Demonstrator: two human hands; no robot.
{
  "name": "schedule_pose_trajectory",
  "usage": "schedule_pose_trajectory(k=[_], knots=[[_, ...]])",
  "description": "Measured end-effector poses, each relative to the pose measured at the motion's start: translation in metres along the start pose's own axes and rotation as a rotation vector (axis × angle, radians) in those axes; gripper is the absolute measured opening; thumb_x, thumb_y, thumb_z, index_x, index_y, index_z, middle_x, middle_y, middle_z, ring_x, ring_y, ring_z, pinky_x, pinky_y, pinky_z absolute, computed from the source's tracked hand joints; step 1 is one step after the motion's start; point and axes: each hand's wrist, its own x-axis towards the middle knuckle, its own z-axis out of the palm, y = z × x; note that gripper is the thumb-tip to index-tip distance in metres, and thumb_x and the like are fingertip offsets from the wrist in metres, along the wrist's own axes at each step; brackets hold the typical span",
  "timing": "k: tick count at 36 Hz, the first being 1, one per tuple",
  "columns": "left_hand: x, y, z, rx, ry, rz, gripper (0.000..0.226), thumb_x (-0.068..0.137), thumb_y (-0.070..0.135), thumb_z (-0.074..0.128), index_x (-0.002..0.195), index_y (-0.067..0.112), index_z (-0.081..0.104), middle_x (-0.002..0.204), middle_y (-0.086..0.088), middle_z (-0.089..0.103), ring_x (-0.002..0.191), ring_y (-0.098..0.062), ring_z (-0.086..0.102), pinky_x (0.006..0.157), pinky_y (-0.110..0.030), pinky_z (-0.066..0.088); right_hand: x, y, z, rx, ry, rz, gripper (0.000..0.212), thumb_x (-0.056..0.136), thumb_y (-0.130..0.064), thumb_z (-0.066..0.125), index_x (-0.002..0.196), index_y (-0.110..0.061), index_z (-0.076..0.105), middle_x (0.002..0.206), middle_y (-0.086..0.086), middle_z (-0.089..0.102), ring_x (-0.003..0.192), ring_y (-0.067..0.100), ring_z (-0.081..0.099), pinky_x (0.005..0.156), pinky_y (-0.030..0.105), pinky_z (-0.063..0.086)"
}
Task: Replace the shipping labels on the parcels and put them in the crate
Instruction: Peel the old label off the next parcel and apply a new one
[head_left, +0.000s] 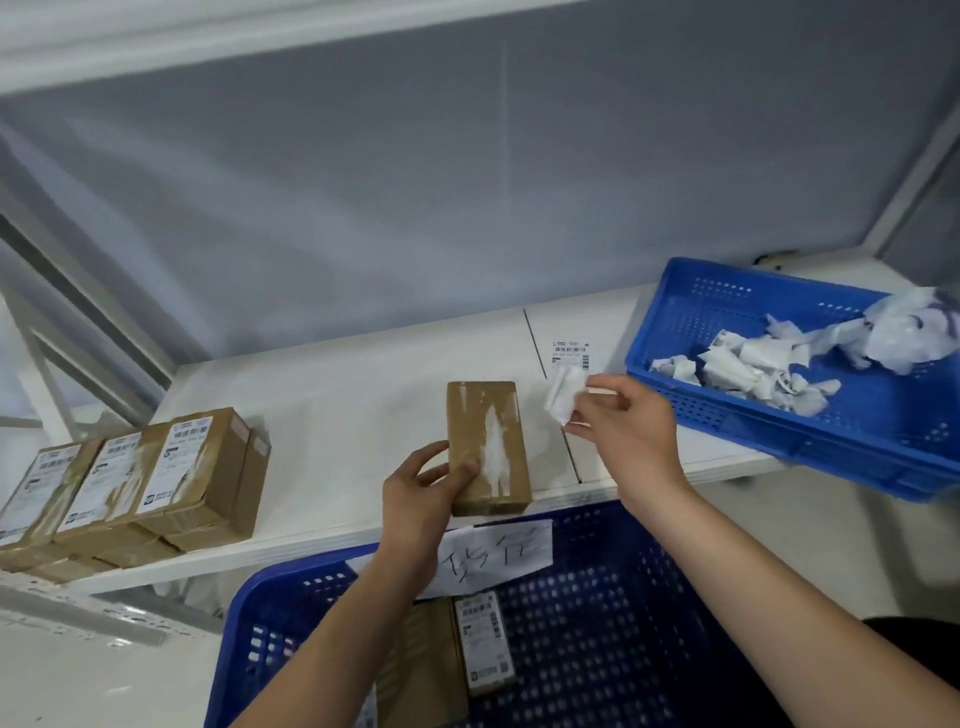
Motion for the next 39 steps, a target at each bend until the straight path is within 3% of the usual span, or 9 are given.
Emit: schedule_pose_trajectory(k=[3, 8, 11, 17, 21, 24, 30, 36, 39], knots=[[-0.004, 0.009, 0.023, -0.033, -0.044, 0.010, 0.041, 0.084, 0.015, 0.083, 0.122, 0.021, 0.068, 0.104, -0.009, 0.078, 0.091, -0.026, 0.077, 0.091, -0.047, 0.061, 0.006, -0.009, -0.019, -0.026, 0.036, -0.069, 0.030, 0.089, 0.002, 0.065, 0.109, -0.018, 0.061, 0.086, 0.013, 0.073, 0.075, 0.023, 0.075, 0.071, 0.034, 0.062], [-0.011, 0.027, 0.057, -0.058, -0.104, 0.040, 0.040, 0.083, 0.013, 0.083, 0.119, 0.019, 0.069, 0.099, -0.010, 0.079, 0.087, -0.027, 0.077, 0.090, -0.047, 0.061, 0.020, -0.017, -0.051, -0.090, 0.171, -0.129, 0.017, 0.084, -0.006, 0.068, 0.092, -0.019, 0.062, 0.080, 0.011, 0.072, 0.078, 0.025, 0.073, 0.074, 0.035, 0.062], [-0.011, 0.039, 0.073, -0.053, -0.128, 0.056, 0.042, 0.081, 0.015, 0.085, 0.120, 0.018, 0.069, 0.099, -0.009, 0.079, 0.089, -0.026, 0.077, 0.092, -0.047, 0.060, 0.032, -0.018, -0.069, -0.144, 0.261, -0.153, 0.014, 0.081, -0.013, 0.068, 0.086, -0.025, 0.065, 0.078, 0.003, 0.072, 0.078, 0.022, 0.071, 0.080, 0.044, 0.060], [-0.008, 0.057, 0.098, -0.077, -0.147, 0.079, 0.044, 0.082, 0.016, 0.084, 0.122, 0.012, 0.067, 0.095, -0.011, 0.079, 0.088, -0.027, 0.077, 0.090, -0.045, 0.060, 0.063, -0.032, -0.105, -0.223, 0.369, -0.273, 0.008, 0.087, -0.010, 0.067, 0.090, -0.017, 0.064, 0.077, -0.001, 0.064, 0.067, 0.013, 0.058, 0.059, 0.023, 0.045], [-0.004, 0.058, 0.109, -0.058, -0.133, 0.085, 0.044, 0.082, 0.016, 0.085, 0.121, 0.012, 0.067, 0.093, -0.010, 0.079, 0.087, -0.027, 0.077, 0.089, -0.044, 0.061, 0.101, -0.031, -0.133, -0.364, 0.430, -0.308, 0.006, 0.089, -0.009, 0.067, 0.095, -0.009, 0.066, 0.081, 0.004, 0.065, 0.069, 0.014, 0.058, 0.069, 0.026, 0.046], [-0.001, 0.053, 0.114, -0.040, -0.118, 0.074, 0.042, 0.082, 0.015, 0.084, 0.120, 0.013, 0.067, 0.093, -0.009, 0.079, 0.085, -0.026, 0.077, 0.089, -0.045, 0.061, 0.129, -0.017, -0.154, -0.431, 0.473, -0.266, 0.006, 0.089, -0.009, 0.067, 0.095, -0.007, 0.068, 0.087, 0.009, 0.069, 0.081, 0.026, 0.065, 0.074, 0.029, 0.049], [0.004, 0.044, 0.119, -0.044, -0.106, 0.048, 0.040, 0.083, 0.014, 0.083, 0.120, 0.012, 0.067, 0.081, -0.002, 0.079, 0.081, -0.023, 0.078, 0.079, -0.037, 0.063, 0.150, 0.006, -0.175, -0.553, 0.442, -0.183, 0.011, 0.091, -0.009, 0.068, 0.098, -0.002, 0.073, 0.099, 0.014, 0.073, 0.095, 0.031, 0.067, 0.083, 0.030, 0.049], [0.005, 0.043, 0.117, -0.063, -0.109, 0.045, 0.038, 0.084, 0.012, 0.082, 0.119, 0.011, 0.067, 0.077, 0.003, 0.078, 0.077, -0.020, 0.077, 0.077, -0.034, 0.062, 0.156, 0.001, -0.169, -0.802, 0.388, -0.265, 0.010, 0.093, -0.013, 0.064, 0.091, -0.009, 0.074, 0.092, 0.014, 0.073, 0.083, 0.031, 0.066, 0.077, 0.036, 0.055], [0.006, 0.043, 0.113, -0.074, -0.110, 0.046, 0.039, 0.084, 0.012, 0.082, 0.121, 0.010, 0.067, 0.081, -0.001, 0.079, 0.079, -0.022, 0.077, 0.079, -0.036, 0.062, 0.155, -0.002, -0.162, -0.890, 0.383, -0.302, 0.011, 0.093, -0.012, 0.065, 0.093, -0.007, 0.075, 0.108, 0.018, 0.064, 0.084, 0.034, 0.064, 0.081, 0.036, 0.052]])
